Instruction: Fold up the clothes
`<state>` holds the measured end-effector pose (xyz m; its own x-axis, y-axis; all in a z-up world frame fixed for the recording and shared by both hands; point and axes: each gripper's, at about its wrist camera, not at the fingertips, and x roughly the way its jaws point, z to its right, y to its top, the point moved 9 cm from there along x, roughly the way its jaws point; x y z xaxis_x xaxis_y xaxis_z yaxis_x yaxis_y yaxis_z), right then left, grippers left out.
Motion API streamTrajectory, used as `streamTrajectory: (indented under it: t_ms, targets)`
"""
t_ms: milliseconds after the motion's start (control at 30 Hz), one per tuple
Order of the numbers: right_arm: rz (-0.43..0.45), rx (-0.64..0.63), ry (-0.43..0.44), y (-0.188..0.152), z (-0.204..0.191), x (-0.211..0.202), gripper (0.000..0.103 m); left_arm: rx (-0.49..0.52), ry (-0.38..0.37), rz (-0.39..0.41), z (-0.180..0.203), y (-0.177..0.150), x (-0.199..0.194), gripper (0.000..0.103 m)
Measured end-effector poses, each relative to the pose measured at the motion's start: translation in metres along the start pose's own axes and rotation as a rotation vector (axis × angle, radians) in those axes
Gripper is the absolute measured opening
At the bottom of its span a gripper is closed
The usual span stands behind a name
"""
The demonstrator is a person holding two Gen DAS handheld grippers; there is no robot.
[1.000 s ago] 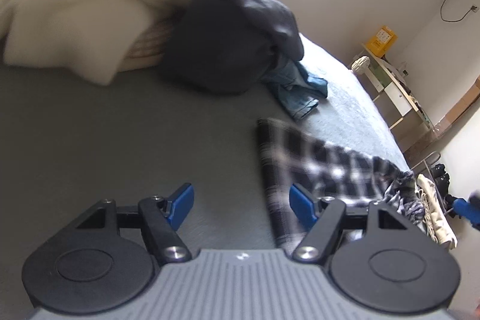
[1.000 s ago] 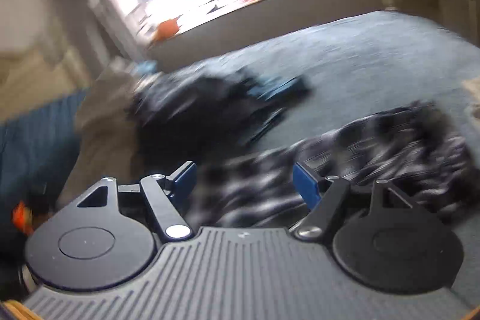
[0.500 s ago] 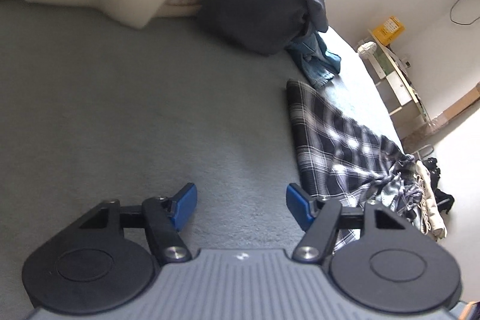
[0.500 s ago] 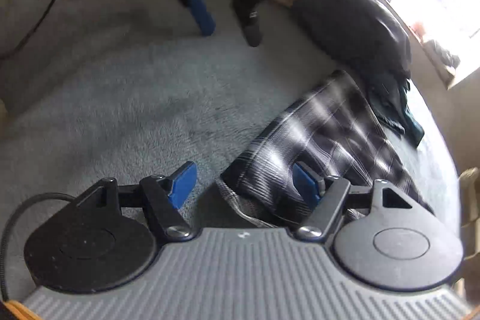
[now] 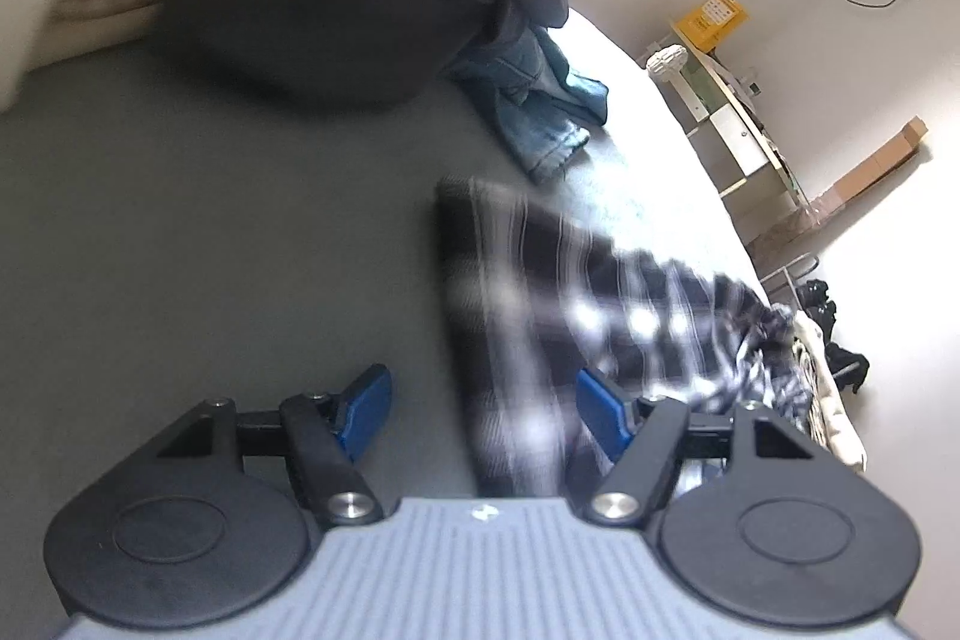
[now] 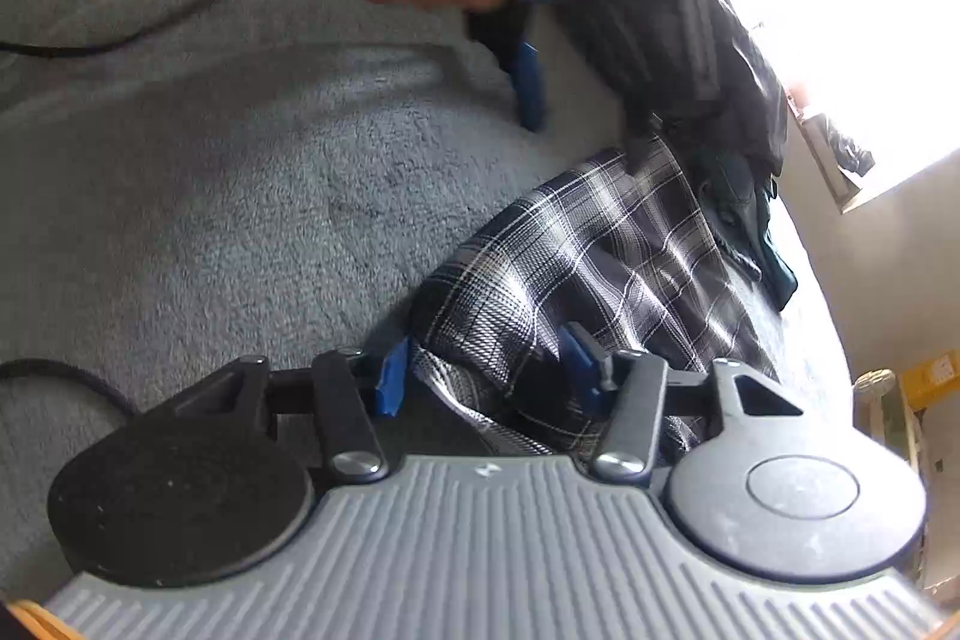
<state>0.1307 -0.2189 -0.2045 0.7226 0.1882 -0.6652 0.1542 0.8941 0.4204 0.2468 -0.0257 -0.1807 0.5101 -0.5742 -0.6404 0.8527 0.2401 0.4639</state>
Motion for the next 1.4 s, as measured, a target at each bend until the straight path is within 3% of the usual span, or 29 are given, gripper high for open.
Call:
streamTrajectory:
  t_ms: [133,233,300,400,700,933,1200,1333,1400]
  targets:
    - [-0.005,-0.020,-0.025,-0.004,-0.002,0.000,0.035,0.021,0.014,-0.004,0.004,0.012,0.020,0.059]
    - [-0.019,-0.026,-0.042,-0.007,0.000,0.001,0.025,0.028,0.041,0.012,0.004,0.015,0.028,0.042]
    - [-0.030,-0.027,-0.046,-0.010,0.001,0.003,0.017,0.029,0.059,0.032,0.002,0.016,0.030,0.018]
    - [-0.040,-0.025,-0.046,-0.011,0.003,0.005,0.010,0.005,0.067,0.069,-0.001,0.017,0.028,0.005]
    - [-0.040,0.063,-0.009,0.005,0.013,-0.018,0.007,-0.002,0.063,0.161,-0.001,0.020,-0.005,0.004]
    - [0.016,0.106,0.082,0.045,-0.002,-0.035,0.006,-0.023,0.097,0.196,-0.044,0.021,-0.065,0.004]
    - [0.204,0.070,0.291,0.132,-0.065,-0.046,0.006,0.008,0.294,0.213,-0.129,0.029,-0.164,0.004]
    - [0.258,0.058,0.380,0.162,-0.095,-0.041,0.006,0.046,0.415,0.180,-0.164,0.029,-0.183,0.001]
    - [0.239,0.073,0.409,0.166,-0.105,-0.032,0.006,0.051,0.435,0.178,-0.172,0.029,-0.183,0.001]
